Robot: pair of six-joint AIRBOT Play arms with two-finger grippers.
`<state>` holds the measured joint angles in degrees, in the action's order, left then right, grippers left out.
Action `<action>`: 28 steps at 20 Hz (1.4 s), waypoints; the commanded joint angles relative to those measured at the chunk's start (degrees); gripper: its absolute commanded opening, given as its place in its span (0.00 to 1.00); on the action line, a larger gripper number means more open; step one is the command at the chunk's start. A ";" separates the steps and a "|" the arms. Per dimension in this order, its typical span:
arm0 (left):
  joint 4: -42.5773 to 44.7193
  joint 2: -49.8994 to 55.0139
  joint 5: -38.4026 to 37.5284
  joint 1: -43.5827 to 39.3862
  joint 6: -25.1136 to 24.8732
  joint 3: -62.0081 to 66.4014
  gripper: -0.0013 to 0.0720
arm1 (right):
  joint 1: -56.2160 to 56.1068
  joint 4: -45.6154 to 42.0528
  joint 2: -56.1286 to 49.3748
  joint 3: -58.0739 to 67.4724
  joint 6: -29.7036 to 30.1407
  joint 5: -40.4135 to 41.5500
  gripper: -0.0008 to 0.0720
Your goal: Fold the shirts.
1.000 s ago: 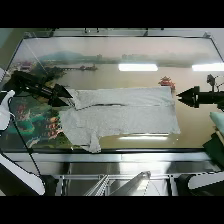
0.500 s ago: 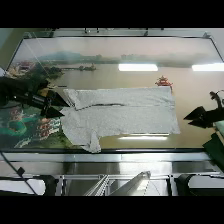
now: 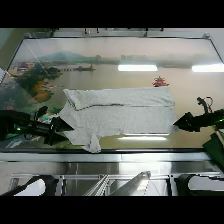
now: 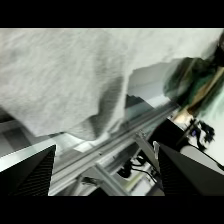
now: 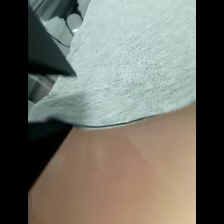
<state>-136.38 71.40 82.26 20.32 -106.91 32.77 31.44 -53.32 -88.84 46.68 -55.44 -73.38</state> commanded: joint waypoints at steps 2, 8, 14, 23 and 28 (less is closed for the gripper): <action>6.08 -5.05 -6.73 0.48 3.08 -8.57 0.97 | -5.77 -0.37 -0.96 -0.44 0.83 2.56 0.41; 2.14 -4.00 -18.45 -2.27 1.70 -11.47 0.97 | -6.23 0.70 -0.94 -0.39 0.79 2.64 0.03; -4.90 6.80 -15.13 -11.96 -8.28 -1.86 0.06 | -6.10 0.55 -0.92 -0.37 0.61 0.63 0.03; 3.19 -7.80 0.81 4.50 -5.53 2.62 0.05 | 10.49 1.36 7.21 0.11 -2.23 -11.32 0.03; 2.62 -4.74 0.94 4.61 -5.55 2.97 0.05 | 10.71 7.39 9.88 0.11 -1.11 -13.68 0.03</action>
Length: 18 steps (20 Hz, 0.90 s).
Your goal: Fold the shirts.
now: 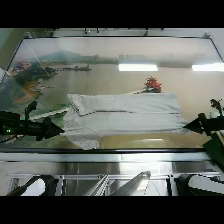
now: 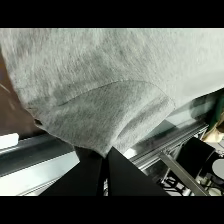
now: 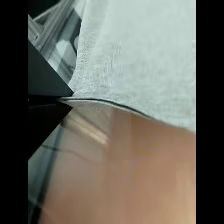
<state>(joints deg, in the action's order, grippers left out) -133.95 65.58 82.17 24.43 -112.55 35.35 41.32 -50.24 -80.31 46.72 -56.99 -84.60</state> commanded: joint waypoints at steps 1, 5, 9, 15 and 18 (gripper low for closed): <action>-1.03 2.10 1.79 -0.44 0.00 1.36 0.05 | 0.83 6.58 1.38 0.07 1.07 -2.84 0.03; -4.81 8.55 0.46 -4.72 1.14 14.93 0.05 | 0.55 17.49 0.81 1.62 3.30 2.14 0.03; -5.46 20.68 0.83 -8.81 5.18 33.51 0.05 | -2.91 21.14 -4.55 8.20 4.37 8.35 0.03; -5.51 41.27 0.37 -11.47 8.50 54.31 0.05 | -11.37 22.05 -18.18 16.06 8.83 21.22 0.03; -5.53 48.74 1.38 -12.13 8.63 60.22 0.04 | -13.75 21.99 -21.77 17.64 11.69 26.18 0.03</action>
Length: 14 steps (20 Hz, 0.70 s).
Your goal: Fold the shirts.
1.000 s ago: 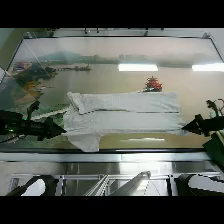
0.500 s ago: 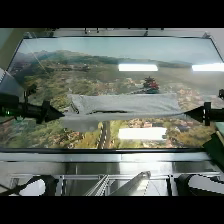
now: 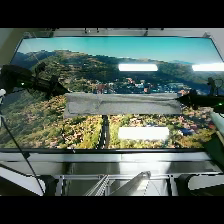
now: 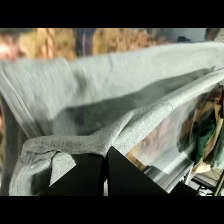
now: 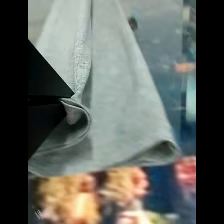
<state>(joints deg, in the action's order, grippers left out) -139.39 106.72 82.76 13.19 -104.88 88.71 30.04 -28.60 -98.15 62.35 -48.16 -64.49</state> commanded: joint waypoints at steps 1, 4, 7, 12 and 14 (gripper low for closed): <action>-0.11 9.73 2.10 -1.09 1.36 8.70 0.04 | -2.97 0.31 -4.35 2.01 3.69 6.88 0.03; -0.09 13.46 4.50 -1.99 1.70 11.76 0.04 | -3.26 -1.25 -4.48 2.01 4.33 7.52 0.03; -0.28 14.93 7.48 -2.38 2.56 13.33 0.14 | -3.21 -1.42 -4.11 2.34 4.98 6.03 0.11; -2.91 10.49 13.25 -0.48 3.19 13.33 0.98 | -0.39 -17.84 0.59 12.57 -4.76 -0.68 0.84; -2.73 7.98 13.22 0.74 3.21 13.33 0.98 | 0.28 -24.26 0.52 15.78 -10.27 -1.51 0.90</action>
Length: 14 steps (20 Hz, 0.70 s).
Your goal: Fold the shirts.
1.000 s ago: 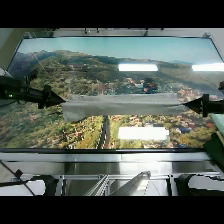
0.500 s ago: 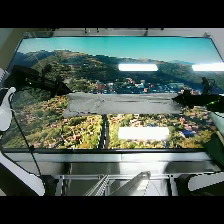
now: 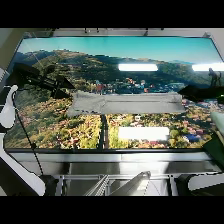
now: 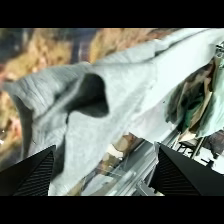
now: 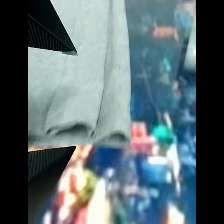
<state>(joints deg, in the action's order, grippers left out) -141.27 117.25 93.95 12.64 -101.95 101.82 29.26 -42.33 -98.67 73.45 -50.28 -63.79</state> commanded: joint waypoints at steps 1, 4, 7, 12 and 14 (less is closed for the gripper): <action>-0.87 -3.65 1.99 1.79 0.31 0.22 0.98 | 1.05 -11.61 0.90 4.83 -8.70 -2.10 0.90; -0.96 -5.62 2.12 1.90 1.07 0.22 0.98 | 0.33 -11.47 -2.32 4.83 -9.75 -2.21 0.90; -0.98 -6.86 2.01 0.00 1.07 0.20 0.96 | -1.22 -11.04 -6.75 4.83 -11.26 -4.00 0.90; -0.92 -6.86 -2.71 -6.29 1.60 0.20 0.59 | -5.75 -9.88 -9.73 4.85 -11.04 -5.68 0.64; -0.87 -6.86 -7.78 -10.25 1.46 0.20 0.14 | -7.50 -9.07 -9.86 4.96 -10.78 -5.57 0.23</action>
<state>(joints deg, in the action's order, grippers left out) -142.17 110.52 92.03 6.81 -100.49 101.97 24.14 -51.07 -107.53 78.35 -61.12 -69.36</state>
